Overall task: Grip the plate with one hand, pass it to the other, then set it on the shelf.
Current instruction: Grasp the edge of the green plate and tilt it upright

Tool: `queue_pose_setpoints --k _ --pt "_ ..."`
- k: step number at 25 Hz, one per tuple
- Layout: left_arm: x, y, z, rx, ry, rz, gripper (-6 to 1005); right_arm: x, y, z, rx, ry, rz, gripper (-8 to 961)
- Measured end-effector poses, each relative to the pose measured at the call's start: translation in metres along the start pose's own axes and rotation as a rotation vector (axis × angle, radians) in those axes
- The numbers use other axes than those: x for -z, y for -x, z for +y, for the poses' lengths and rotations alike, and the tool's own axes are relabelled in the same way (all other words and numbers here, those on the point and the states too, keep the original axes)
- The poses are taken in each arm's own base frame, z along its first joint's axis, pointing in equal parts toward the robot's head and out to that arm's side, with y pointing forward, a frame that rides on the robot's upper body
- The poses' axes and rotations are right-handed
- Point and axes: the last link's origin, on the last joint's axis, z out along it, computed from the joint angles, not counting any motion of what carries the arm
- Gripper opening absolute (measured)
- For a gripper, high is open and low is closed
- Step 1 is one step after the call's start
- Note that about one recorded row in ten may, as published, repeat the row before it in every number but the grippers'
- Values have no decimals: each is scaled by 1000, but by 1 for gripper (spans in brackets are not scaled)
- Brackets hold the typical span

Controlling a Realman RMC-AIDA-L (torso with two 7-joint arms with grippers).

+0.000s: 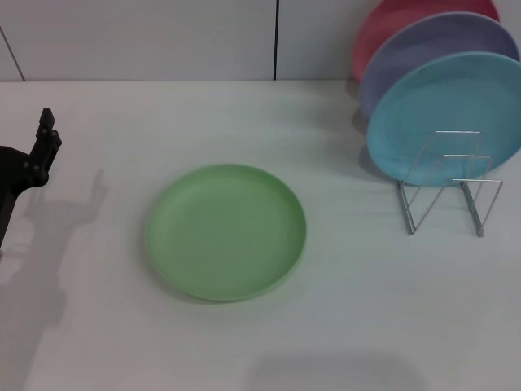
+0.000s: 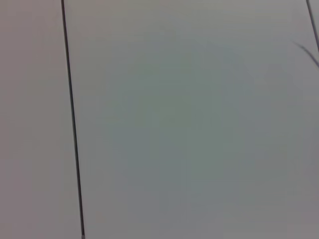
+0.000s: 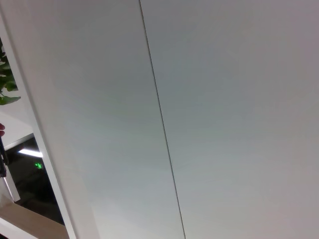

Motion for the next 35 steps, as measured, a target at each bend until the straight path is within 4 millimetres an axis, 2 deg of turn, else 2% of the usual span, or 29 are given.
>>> queue_pose_setpoints --k 8,12,15,18,23,28,35 --pt "-3 -2 3 25 -3 2 760 2 0 0 -8 -2 0 790" --pt "-18 -10 13 37 10 -35 761 2 0 1 -11 3 1 789" --pt "-32 -24 18 -7 35 -85 762 2 0 2 -12 12 2 789" --pt "-50 -52 26 -12 86 -148 763 2 0 3 -12 14 3 789" --pt "-66 -85 29 18 172 -419 765 2 -1 4 -15 28 10 789" --pt "-61 -94 37 68 290 -650 766 2 -3 7 -18 48 24 790" --pt "-52 -86 48 80 346 -811 765 2 -5 11 -24 62 34 790"
